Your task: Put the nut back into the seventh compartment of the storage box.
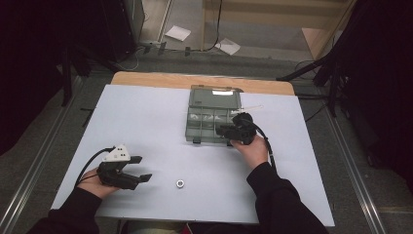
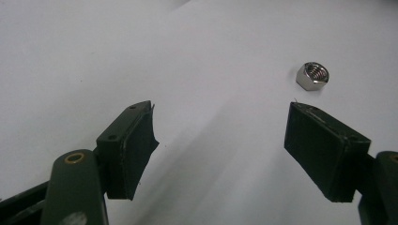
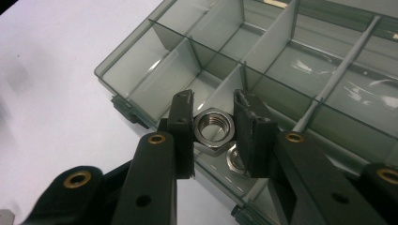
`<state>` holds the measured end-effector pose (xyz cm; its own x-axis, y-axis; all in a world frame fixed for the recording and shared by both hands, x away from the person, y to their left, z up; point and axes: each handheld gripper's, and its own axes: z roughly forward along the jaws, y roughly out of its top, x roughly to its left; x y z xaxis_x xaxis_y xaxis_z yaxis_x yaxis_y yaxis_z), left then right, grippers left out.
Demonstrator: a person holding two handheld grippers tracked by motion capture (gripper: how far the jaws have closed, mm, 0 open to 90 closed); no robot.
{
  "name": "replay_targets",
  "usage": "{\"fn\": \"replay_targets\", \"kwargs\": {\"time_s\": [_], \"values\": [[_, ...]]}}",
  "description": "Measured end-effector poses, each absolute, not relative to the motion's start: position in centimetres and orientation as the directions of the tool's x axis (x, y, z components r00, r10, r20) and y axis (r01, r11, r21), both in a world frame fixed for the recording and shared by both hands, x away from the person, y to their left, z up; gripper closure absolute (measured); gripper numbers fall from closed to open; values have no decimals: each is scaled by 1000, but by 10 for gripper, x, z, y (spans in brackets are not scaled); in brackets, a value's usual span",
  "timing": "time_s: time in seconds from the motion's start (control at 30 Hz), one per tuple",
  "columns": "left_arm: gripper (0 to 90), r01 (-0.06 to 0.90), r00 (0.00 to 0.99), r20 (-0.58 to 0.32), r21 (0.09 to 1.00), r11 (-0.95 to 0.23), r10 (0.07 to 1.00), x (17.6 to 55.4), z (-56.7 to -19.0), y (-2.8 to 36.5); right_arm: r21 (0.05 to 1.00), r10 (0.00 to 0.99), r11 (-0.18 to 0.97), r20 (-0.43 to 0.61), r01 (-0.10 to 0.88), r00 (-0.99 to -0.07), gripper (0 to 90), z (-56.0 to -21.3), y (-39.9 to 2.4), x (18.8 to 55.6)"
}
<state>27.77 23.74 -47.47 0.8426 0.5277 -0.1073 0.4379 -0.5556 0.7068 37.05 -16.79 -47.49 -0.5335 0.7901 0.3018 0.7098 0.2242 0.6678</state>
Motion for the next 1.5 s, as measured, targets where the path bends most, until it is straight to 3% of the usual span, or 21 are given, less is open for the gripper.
{"fn": "replay_targets", "kwargs": {"time_s": [1.07, 1.5], "values": [[239, 429, 848, -101, 707, -562, 521, 278, -476, 236, 678, 840, 206, 248, 706, -483, 699, -487, -164, 383], [239, 435, 842, -101, 707, -558, 529, 277, -475, 239, 724, 791, 215, 265, 656, -552, 476, -471, -165, 369]]}}
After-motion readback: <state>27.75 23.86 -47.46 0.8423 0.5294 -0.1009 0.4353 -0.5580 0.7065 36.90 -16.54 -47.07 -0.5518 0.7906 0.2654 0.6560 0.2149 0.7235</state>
